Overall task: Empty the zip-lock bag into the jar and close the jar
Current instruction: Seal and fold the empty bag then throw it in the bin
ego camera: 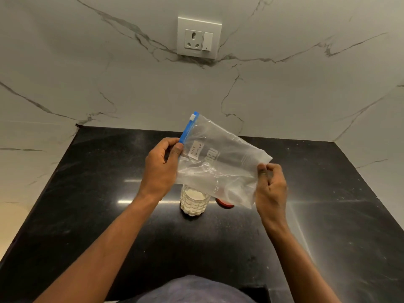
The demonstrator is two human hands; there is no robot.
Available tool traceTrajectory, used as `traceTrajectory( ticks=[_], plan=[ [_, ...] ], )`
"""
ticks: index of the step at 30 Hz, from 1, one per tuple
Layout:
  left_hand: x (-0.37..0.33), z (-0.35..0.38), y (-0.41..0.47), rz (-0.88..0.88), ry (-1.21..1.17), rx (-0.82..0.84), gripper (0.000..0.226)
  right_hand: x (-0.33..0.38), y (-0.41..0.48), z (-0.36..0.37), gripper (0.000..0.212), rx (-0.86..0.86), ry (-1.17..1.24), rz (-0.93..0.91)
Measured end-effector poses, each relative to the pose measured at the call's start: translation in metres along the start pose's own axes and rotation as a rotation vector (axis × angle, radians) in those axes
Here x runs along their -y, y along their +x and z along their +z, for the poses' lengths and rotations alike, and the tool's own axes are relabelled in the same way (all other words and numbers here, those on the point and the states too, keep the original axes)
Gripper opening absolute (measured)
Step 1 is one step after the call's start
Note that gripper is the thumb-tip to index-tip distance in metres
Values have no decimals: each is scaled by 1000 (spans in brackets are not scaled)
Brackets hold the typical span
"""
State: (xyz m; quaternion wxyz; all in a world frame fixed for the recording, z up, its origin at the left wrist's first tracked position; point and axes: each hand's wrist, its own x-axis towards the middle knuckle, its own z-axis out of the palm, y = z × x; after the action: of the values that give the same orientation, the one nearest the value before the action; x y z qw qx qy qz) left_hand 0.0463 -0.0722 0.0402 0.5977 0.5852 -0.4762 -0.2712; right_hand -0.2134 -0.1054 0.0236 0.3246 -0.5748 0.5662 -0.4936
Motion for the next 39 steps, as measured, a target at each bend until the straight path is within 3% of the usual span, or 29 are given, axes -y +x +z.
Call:
traceTrajectory(
  ticks=[4, 8, 10, 13, 20, 23, 39],
  plan=[
    [-7, -16, 2, 26, 78, 44, 19, 26, 15, -13, 45, -76, -148, -167],
    [-24, -22, 8, 63, 140, 132, 20, 76, 29, 8, 52, 137, -255, -413],
    [-32, -23, 10, 89, 152, 177, 18, 100, 38, 25, 49, 307, -245, -391],
    [-43, -27, 14, 117, 190, 234, 23, 119, 51, 43, 21, 481, -107, -264],
    [-63, -37, 25, 195, 308, 349, 35, 109, 43, 50, 12, 526, 165, -168],
    [-77, -25, 30, 217, 237, 388, 36, 111, 31, 53, 20, 567, 232, -179],
    [-62, -35, 15, 84, 223, 408, 26, 111, 32, 31, 27, 251, 390, 19]
  ],
)
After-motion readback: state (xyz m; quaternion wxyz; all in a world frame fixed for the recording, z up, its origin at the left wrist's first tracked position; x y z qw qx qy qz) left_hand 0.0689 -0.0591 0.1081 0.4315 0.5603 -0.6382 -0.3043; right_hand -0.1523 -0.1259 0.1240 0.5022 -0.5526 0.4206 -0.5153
